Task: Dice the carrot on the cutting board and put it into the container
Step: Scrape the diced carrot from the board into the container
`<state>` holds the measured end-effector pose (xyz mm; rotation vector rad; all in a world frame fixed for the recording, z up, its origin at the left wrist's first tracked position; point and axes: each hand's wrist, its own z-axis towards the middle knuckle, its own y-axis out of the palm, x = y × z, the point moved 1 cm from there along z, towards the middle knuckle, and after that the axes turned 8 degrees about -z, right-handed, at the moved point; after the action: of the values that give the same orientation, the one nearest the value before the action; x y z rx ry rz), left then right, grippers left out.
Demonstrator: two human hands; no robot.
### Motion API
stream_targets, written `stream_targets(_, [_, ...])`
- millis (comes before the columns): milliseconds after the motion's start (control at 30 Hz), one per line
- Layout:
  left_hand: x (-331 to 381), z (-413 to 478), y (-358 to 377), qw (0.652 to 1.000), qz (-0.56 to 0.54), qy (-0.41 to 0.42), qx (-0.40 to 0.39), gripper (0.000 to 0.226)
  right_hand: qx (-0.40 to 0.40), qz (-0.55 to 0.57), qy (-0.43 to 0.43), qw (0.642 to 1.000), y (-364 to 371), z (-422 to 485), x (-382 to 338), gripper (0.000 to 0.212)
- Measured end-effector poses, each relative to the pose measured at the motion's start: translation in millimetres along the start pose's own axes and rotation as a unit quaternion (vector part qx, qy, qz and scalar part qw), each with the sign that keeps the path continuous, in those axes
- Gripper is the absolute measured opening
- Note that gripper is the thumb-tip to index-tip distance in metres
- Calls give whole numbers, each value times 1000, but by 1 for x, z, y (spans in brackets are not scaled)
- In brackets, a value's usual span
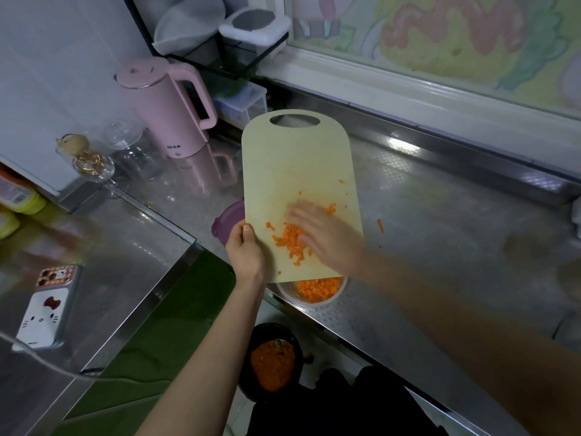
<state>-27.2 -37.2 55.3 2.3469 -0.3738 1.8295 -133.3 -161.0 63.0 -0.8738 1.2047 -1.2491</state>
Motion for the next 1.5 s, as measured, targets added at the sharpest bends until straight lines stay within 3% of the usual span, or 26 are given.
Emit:
stream_targets(100, [1, -1, -1, 1000, 8, 3, 0, 29, 47, 34, 115, 992, -16, 10, 32, 52])
stream_targets(233, [-3, 2, -3, 1000, 16, 8, -4, 28, 12, 20, 188, 982, -17, 12, 58, 56])
stream_targets(600, [-1, 11, -7, 1000, 4, -27, -3, 32, -80, 20, 46, 996, 21, -17, -6, 61])
stream_targets(800, [-2, 8, -7, 1000, 9, -7, -18, 33, -11, 19, 105, 994, -7, 16, 14, 56])
stream_targets(1100, [1, 13, -9, 1000, 3, -9, -14, 33, -49, 11, 6, 999, 9, -20, 9, 55])
stream_targets(1233, [-3, 13, -8, 1000, 13, -4, -20, 33, -76, 23, 12, 997, 14, -42, 2, 56])
stream_targets(1367, [-4, 11, -6, 1000, 10, 0, -26, 33, 2, 12, 111, 994, 0, -33, 19, 63])
stream_targets(1433, [-1, 9, -3, 1000, 13, 2, -29, 32, -9, -1, 150, 989, 1, -33, 23, 71])
stream_targets(1500, [1, 9, 0, 1000, 12, 4, -26, 31, -34, 5, 129, 991, 7, -38, 12, 76])
